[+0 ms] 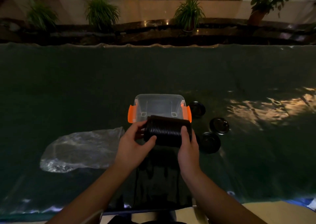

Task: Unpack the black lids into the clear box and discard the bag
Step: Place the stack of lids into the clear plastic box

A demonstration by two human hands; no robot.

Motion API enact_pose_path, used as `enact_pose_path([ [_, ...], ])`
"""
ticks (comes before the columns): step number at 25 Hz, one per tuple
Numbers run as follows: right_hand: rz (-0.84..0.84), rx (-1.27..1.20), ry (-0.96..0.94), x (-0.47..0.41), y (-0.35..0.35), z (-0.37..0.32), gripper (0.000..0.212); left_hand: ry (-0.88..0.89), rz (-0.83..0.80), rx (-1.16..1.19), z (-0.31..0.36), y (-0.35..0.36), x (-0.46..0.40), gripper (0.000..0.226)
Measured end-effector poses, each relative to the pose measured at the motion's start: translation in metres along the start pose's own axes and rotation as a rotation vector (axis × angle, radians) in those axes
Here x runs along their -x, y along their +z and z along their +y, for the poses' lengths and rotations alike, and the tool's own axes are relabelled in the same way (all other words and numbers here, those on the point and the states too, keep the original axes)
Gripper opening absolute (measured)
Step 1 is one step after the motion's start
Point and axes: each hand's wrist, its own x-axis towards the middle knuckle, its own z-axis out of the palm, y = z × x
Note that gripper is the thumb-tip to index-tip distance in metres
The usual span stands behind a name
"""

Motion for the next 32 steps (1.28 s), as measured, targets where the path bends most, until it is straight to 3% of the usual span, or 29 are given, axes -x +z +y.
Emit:
enact_pose_path([
  [5,-0.166,0.145,-0.181,-0.033,-0.003,-0.048,0.029,-0.102,0.065,0.129,0.017,0.006,-0.033,0.035],
  [11,-0.172,0.288,-0.199,-0.072,0.021,-0.078,0.024,-0.178,0.064,0.118,0.015,-0.013,-0.097,0.023],
  [16,-0.177,0.420,-0.067,-0.099,0.040,-0.075,0.025,-0.292,-0.102,-0.066,-0.008,-0.019,-0.134,0.046],
  [20,-0.206,0.594,0.051,-0.116,0.045,-0.067,0.030,-0.356,-0.238,-0.290,-0.016,-0.006,-0.145,0.046],
  [23,-0.242,0.703,0.118,-0.132,0.048,-0.058,0.020,-0.400,-0.318,-0.441,-0.018,0.009,-0.149,0.044],
  [25,-0.240,0.769,0.144,-0.143,0.050,-0.051,0.020,-0.385,-0.328,-0.568,-0.017,0.020,-0.151,0.036],
  [28,-0.240,0.880,0.140,-0.157,0.052,-0.040,0.041,-0.434,-0.328,-0.666,-0.016,0.036,-0.153,0.032],
  [30,-0.256,0.907,0.199,-0.160,0.055,-0.032,0.051,-0.509,-0.331,-0.644,-0.019,0.045,-0.153,0.040],
  [32,-0.260,0.931,0.265,-0.162,0.059,-0.026,0.043,-0.595,-0.326,-0.612,-0.021,0.051,-0.153,0.052],
])
